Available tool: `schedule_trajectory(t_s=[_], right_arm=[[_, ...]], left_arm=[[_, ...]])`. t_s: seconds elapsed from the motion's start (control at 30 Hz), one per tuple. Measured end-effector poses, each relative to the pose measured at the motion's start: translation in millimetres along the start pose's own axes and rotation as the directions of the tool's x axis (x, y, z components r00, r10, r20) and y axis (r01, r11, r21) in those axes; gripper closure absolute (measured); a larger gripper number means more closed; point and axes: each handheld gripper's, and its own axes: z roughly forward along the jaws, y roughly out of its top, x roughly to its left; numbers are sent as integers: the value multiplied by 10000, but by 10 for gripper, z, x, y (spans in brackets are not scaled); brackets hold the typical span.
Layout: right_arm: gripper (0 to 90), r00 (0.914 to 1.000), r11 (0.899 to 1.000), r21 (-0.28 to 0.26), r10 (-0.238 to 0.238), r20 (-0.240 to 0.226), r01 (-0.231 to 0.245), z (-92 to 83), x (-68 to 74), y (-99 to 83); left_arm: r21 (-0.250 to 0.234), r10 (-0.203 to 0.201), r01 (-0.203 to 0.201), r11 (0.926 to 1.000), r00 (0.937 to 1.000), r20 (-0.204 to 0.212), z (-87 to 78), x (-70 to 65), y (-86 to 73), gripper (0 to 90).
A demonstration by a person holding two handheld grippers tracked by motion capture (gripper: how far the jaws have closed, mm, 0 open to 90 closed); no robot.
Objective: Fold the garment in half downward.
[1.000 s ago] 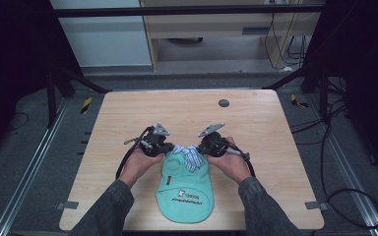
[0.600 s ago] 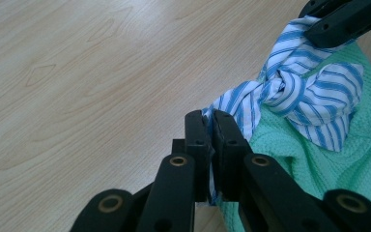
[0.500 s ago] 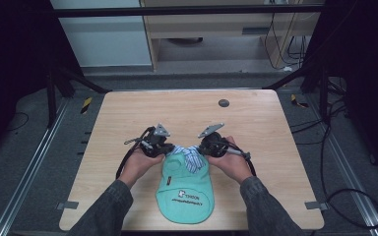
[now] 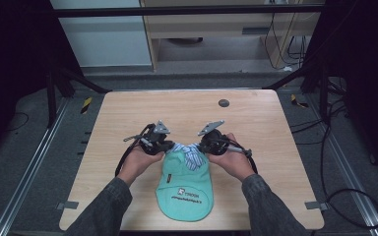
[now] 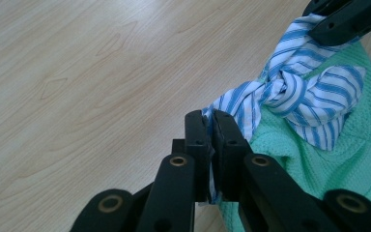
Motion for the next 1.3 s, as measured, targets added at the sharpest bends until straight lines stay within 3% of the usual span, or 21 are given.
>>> schedule_trajectory(t_s=[0.5, 1.3], right_arm=[[829, 9998, 9998, -60, -203, 34, 203, -75, -5, 34], [831, 9979, 9979, -130, -630, 123, 632, -219, -129, 162]], left_arm=[[-66, 109, -109, 9999, 9999, -72, -42, -12, 47, 863], [-279, 230, -235, 9993, 9996, -184, -128, 15, 267, 864]])
